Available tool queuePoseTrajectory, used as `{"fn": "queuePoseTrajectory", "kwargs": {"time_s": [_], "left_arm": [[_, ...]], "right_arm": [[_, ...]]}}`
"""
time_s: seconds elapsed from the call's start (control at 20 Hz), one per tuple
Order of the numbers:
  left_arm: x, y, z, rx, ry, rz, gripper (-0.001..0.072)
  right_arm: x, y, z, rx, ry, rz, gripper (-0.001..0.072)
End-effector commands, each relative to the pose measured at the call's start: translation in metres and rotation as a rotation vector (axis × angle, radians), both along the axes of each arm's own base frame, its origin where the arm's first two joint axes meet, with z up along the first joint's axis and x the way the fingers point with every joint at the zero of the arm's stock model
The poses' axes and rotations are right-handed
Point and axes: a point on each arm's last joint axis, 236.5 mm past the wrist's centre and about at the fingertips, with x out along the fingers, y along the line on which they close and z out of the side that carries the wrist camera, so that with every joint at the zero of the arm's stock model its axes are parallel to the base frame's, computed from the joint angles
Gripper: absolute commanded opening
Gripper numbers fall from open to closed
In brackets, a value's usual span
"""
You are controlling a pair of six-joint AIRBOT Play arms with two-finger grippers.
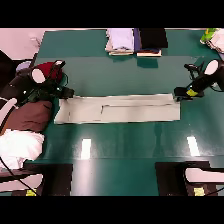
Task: Fold the shirts.
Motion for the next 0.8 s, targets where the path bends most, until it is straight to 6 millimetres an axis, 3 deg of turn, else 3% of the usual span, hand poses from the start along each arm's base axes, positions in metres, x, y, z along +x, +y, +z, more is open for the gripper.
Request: {"fn": "queuePoseTrajectory", "kwargs": {"time_s": [0.0,0.05,0.1,0.15,0.2,0.25,0.35,0.5,0.55,0.6,0.65,0.75], "left_arm": [[0.017,-0.001,-0.004,-0.002,-0.032,0.005,0.0028],[0.015,-0.001,-0.004,-0.001,-0.023,0.004,0.0031],[0.015,-0.001,-0.004,-0.001,-0.022,0.003,0.0203],[0.016,-0.001,-0.003,-0.003,-0.025,0.008,0.0433],[0.017,-0.001,-0.003,-0.009,-0.028,0.022,0.0499],[0.017,-0.002,-0.002,-0.017,-0.024,0.038,0.0499],[0.013,-0.003,0.0,-0.023,-0.013,0.036,0.0499],[-0.001,-0.006,-0.003,-0.032,0.048,0.028,0.0498],[-0.005,-0.007,-0.004,-0.035,0.063,0.027,0.0448],[-0.007,-0.009,-0.004,-0.046,0.072,0.026,0.0212],[-0.007,-0.013,-0.003,-0.063,0.075,0.026,0.0032],[-0.005,-0.023,0.0,-0.112,0.07,0.038,0.0036]], "right_arm": [[0.031,0.01,-0.007,0.061,-0.016,-0.02,0.0018],[0.039,0.012,-0.004,0.084,-0.039,-0.032,0.0018],[0.046,0.015,0.0,0.106,-0.067,-0.042,0.0024],[0.056,0.015,0.006,0.123,-0.107,-0.048,0.0136],[0.061,0.012,0.013,0.134,-0.131,-0.062,0.0359],[0.063,0.009,0.02,0.136,-0.14,-0.066,0.0454],[0.055,-0.001,0.024,0.137,-0.111,-0.057,0.0455],[0.025,-0.017,0.005,0.151,-0.025,-0.105,0.0458],[0.015,-0.022,-0.006,0.157,-0.002,-0.13,0.0459],[0.004,-0.025,-0.018,0.163,0.026,-0.15,0.046],[-0.004,-0.024,-0.029,0.171,0.051,-0.162,0.046],[-0.014,-0.016,-0.048,0.198,0.074,-0.178,0.046]]}}
